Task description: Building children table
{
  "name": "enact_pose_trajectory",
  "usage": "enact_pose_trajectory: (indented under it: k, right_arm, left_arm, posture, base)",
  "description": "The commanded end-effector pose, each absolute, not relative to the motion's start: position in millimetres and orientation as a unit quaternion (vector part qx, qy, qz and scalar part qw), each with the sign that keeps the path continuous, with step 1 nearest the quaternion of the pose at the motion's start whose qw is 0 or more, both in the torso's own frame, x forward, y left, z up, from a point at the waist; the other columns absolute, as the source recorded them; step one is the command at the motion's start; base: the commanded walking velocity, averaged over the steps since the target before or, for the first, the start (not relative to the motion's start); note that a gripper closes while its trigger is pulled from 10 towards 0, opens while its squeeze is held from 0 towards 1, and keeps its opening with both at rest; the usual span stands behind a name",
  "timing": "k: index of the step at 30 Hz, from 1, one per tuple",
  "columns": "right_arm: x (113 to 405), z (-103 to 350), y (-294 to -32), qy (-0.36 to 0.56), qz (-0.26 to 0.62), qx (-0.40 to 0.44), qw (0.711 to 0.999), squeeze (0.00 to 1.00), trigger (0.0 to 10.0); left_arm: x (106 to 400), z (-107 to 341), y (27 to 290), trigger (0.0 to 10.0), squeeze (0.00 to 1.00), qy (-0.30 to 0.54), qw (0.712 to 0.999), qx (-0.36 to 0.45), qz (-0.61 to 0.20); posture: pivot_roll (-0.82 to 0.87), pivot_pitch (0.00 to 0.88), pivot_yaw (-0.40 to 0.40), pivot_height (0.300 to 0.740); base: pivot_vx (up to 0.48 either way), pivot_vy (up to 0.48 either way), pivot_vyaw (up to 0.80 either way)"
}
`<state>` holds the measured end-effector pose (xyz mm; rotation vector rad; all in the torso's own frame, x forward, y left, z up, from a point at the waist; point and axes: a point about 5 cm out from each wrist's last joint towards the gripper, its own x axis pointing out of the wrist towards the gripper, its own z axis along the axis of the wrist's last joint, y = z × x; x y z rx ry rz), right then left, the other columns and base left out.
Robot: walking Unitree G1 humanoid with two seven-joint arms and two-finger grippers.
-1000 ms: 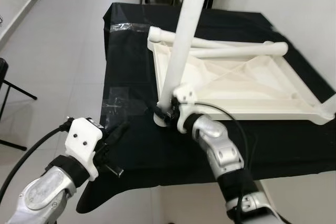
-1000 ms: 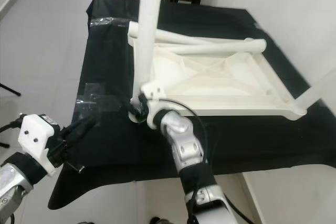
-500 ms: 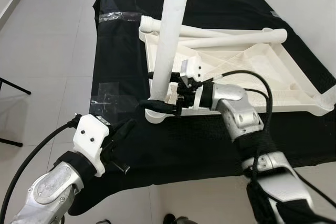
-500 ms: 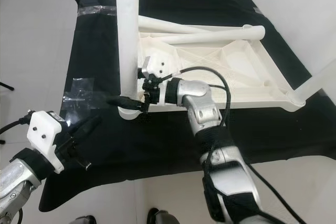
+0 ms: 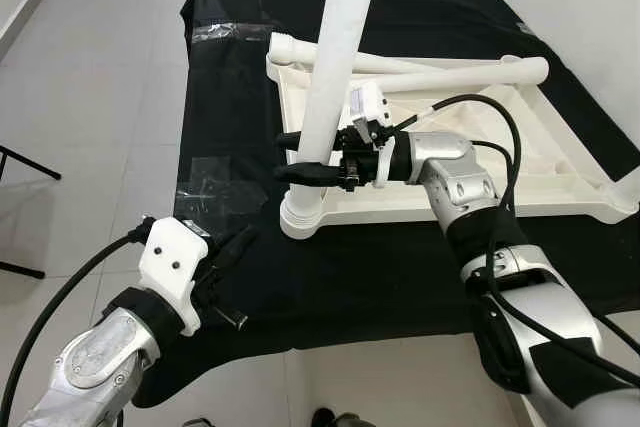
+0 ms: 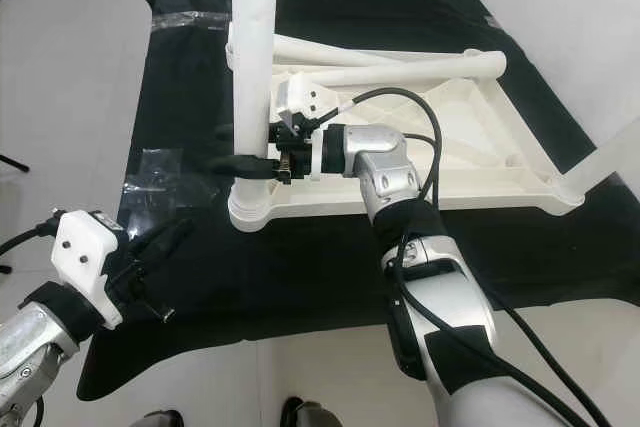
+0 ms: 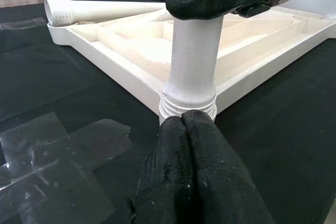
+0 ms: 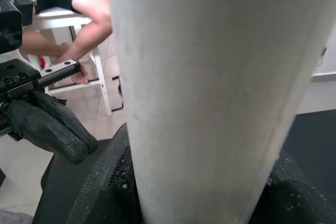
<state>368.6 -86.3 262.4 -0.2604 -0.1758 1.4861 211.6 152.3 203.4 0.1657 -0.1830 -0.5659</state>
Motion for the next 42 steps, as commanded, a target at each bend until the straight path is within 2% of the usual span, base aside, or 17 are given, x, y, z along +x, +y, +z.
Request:
enact_pose_trajectory:
  k: [1, 4, 7, 8, 9, 10, 19, 20, 22, 23, 24, 25, 30, 31, 33, 38, 42]
  right_arm:
    - [368.7, 243.8, -90.3, -0.052, 0.673, -0.11, 0.73, 0.0, 0.0]
    - [373.0, 226.1, -98.2, -0.053, 0.592, -0.112, 0.796, 0.0, 0.0]
    - [374.4, 221.1, -99.3, -0.053, 0.562, -0.111, 0.818, 0.0, 0.0]
    - [374.5, 207.8, -97.2, -0.055, 0.482, -0.085, 0.87, 0.0, 0.0]
    - [374.5, 207.8, -97.2, -0.055, 0.482, -0.085, 0.87, 0.0, 0.0]
    - [347.7, 166.3, -93.2, -0.007, 0.336, -0.06, 0.94, 0.0, 0.0]
    - [344.2, 164.0, -86.7, -0.007, 0.294, -0.097, 0.951, 0.0, 0.0]
    - [345.0, 163.9, -84.3, -0.008, 0.298, -0.1, 0.949, 0.0, 1.9]
    - [345.1, 163.8, -82.6, -0.009, 0.301, -0.103, 0.948, 0.0, 1.9]
    - [346.2, 165.4, -81.8, -0.014, 0.305, -0.103, 0.947, 0.0, 10.0]
    - [346.2, 165.4, -81.8, -0.014, 0.305, -0.103, 0.947, 0.0, 10.0]
    - [345.5, 169.6, -79.3, -0.021, 0.32, -0.093, 0.943, 1.0, 10.0]
    - [339.2, 205.2, -67.5, -0.092, 0.424, -0.044, 0.9, 1.0, 10.0]
    - [336.2, 217.4, -67.0, -0.115, 0.47, -0.049, 0.874, 0.0, 10.0]
    - [336.2, 217.4, -67.0, -0.115, 0.47, -0.049, 0.874, 0.0, 10.0]
    - [332.7, 235.6, -69.7, -0.122, 0.622, -0.127, 0.763, 0.0, 10.0]
    - [340.8, 240.3, -70.2, -0.102, 0.665, -0.14, 0.727, 0.0, 10.0]
  left_arm:
    - [210.1, 201.6, 149.7, 10.0, 0.0, -0.089, 0.951, 0.079, -0.285]
    - [209.9, 201.4, 150.1, 10.0, 0.0, -0.09, 0.951, 0.079, -0.284]
    - [209.7, 201.2, 150.6, 10.0, 0.0, -0.089, 0.951, 0.079, -0.284]
    - [209.2, 201.3, 152.1, 10.0, 0.0, -0.088, 0.952, 0.08, -0.284]
    - [209.2, 201.3, 152.1, 10.0, 0.0, -0.088, 0.952, 0.08, -0.284]
    - [208.7, 200.4, 153.4, 10.0, 0.0, -0.082, 0.951, 0.079, -0.289]
    - [210.8, 199.0, 147.2, 10.0, 0.0, -0.081, 0.947, 0.07, -0.303]
    - [210.5, 199.6, 148.1, 10.0, 0.0, -0.082, 0.948, 0.072, -0.3]
    - [210.3, 200.0, 149.0, 10.0, 0.0, -0.083, 0.948, 0.073, -0.298]
    - [210.4, 200.3, 150.3, 10.0, 0.0, -0.084, 0.949, 0.075, -0.294]
    - [210.4, 200.3, 150.3, 10.0, 0.0, -0.084, 0.949, 0.075, -0.294]
    - [210.6, 200.8, 151.5, 10.0, 0.0, -0.085, 0.95, 0.076, -0.291]
    - [211.6, 201.5, 150.0, 10.0, 0.0, -0.088, 0.949, 0.075, -0.292]
    - [211.7, 201.3, 148.6, 10.0, 0.0, -0.088, 0.949, 0.075, -0.294]
    - [211.7, 201.3, 148.6, 10.0, 0.0, -0.088, 0.949, 0.075, -0.294]
    - [211.5, 201.7, 146.5, 10.0, 0.0, -0.09, 0.948, 0.074, -0.295]
    - [211.4, 202.4, 147.5, 10.0, 0.0, -0.09, 0.949, 0.075, -0.292]
  posture:
    - [0.14, 0.214, -0.149, 0.74]
    - [0.13, 0.216, -0.153, 0.74]
    - [0.13, 0.217, -0.153, 0.74]
    - [0.13, 0.223, -0.137, 0.74]
    - [0.13, 0.223, -0.137, 0.74]
    - [0.12, 0.233, -0.115, 0.74]
    - [0.11, 0.218, -0.109, 0.74]
    - [0.12, 0.22, -0.116, 0.74]
    - [0.12, 0.22, -0.116, 0.74]
    - [0.12, 0.217, -0.12, 0.74]
    - [0.12, 0.217, -0.12, 0.74]
    - [0.12, 0.216, -0.12, 0.74]
    - [0.11, 0.214, -0.122, 0.74]
    - [0.1, 0.214, -0.125, 0.74]
    - [0.1, 0.214, -0.125, 0.74]
    - [0.11, 0.223, -0.135, 0.74]
    - [0.12, 0.225, -0.136, 0.74]
  base:
    - [0.0, 0.0, 0.0]
    - [0.0, 0.0, 0.0]
    - [0.0, 0.0, 0.0]
    - [0.0, 0.0, 0.0]
    - [0.0, 0.0, 0.0]
    - [0.0, 0.0, 0.0]
    - [0.0, 0.0, 0.0]
    - [0.0, 0.0, 0.0]
    - [0.0, 0.0, 0.0]
    - [0.0, 0.0, 0.0]
    - [0.0, 0.0, 0.0]
    - [0.0, 0.0, 0.0]
    - [0.0, 0.0, 0.0]
    - [0.0, 0.0, 0.0]
    - [0.0, 0.0, 0.0]
    - [0.0, 0.0, 0.0]
    - [0.0, 0.0, 0.0]
